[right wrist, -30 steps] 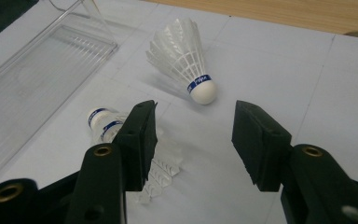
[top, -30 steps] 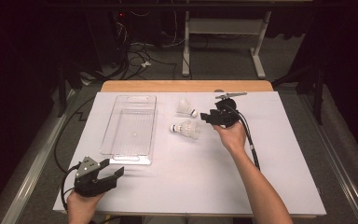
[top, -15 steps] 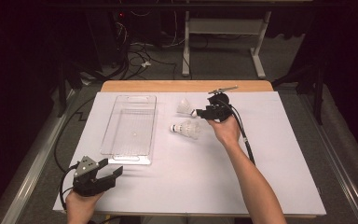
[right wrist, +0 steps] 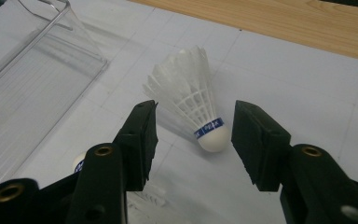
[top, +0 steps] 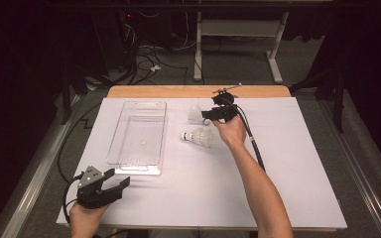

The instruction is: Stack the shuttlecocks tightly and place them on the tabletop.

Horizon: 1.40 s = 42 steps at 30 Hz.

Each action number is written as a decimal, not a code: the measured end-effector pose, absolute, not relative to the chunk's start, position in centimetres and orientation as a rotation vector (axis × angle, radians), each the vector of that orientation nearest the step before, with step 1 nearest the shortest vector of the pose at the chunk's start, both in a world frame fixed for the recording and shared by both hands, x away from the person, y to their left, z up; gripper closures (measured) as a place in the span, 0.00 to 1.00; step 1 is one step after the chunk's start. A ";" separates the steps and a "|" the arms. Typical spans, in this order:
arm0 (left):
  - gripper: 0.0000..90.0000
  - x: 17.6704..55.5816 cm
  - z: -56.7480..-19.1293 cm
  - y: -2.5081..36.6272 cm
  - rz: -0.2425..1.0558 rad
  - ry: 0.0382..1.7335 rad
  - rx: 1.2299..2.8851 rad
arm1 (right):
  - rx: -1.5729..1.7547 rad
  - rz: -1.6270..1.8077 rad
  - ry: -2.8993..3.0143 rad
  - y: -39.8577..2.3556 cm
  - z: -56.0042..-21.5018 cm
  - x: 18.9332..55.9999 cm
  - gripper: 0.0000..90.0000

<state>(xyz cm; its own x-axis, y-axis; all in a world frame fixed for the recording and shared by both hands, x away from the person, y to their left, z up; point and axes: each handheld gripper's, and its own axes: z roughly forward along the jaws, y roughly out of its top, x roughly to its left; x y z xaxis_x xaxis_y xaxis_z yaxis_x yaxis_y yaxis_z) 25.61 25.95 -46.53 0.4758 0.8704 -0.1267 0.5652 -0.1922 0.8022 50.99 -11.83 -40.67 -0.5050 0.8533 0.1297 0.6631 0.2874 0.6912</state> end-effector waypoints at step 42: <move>0.38 25.0 -46.4 26.1 0.466 1.191 1.875 | 1.408 0.833 2.297 -5.4 -40.9 55.7 0.52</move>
